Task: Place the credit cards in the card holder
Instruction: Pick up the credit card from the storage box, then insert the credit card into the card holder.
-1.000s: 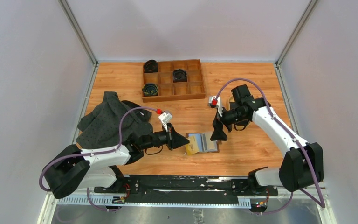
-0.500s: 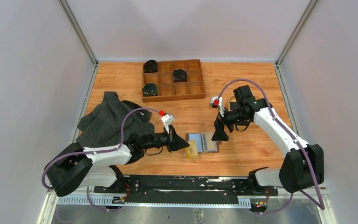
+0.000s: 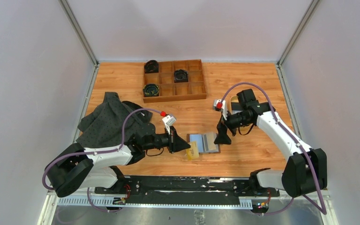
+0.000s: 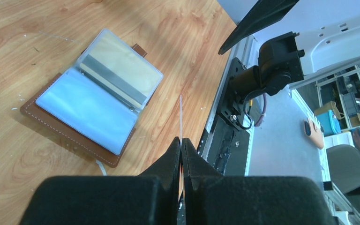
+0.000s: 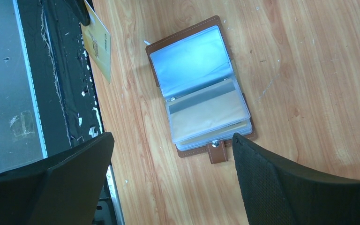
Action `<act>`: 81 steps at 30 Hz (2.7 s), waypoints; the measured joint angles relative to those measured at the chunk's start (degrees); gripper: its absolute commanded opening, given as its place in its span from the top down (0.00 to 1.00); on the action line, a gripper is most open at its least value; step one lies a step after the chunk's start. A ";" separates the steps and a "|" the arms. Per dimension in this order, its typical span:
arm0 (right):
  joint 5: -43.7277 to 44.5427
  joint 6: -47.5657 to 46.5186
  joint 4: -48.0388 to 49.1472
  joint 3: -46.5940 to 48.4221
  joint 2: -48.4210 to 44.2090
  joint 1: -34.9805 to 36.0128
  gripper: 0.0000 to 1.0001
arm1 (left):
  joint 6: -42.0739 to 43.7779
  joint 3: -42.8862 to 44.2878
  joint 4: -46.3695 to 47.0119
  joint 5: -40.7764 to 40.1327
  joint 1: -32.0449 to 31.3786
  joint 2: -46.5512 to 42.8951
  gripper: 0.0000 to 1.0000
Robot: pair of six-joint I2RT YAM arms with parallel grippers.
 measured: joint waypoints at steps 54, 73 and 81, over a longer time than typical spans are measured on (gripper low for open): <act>10.54 12.76 6.43 0.57 15.87 -0.26 0.22 | -12.04 2.73 29.62 -2.21 4.90 26.62 1.00; 14.27 16.11 7.72 2.27 22.32 0.33 0.61 | -19.34 3.19 38.66 -2.43 6.86 35.76 1.00; 16.79 16.50 7.93 2.47 23.45 0.98 0.62 | -19.78 3.45 36.61 -4.04 6.88 36.26 1.00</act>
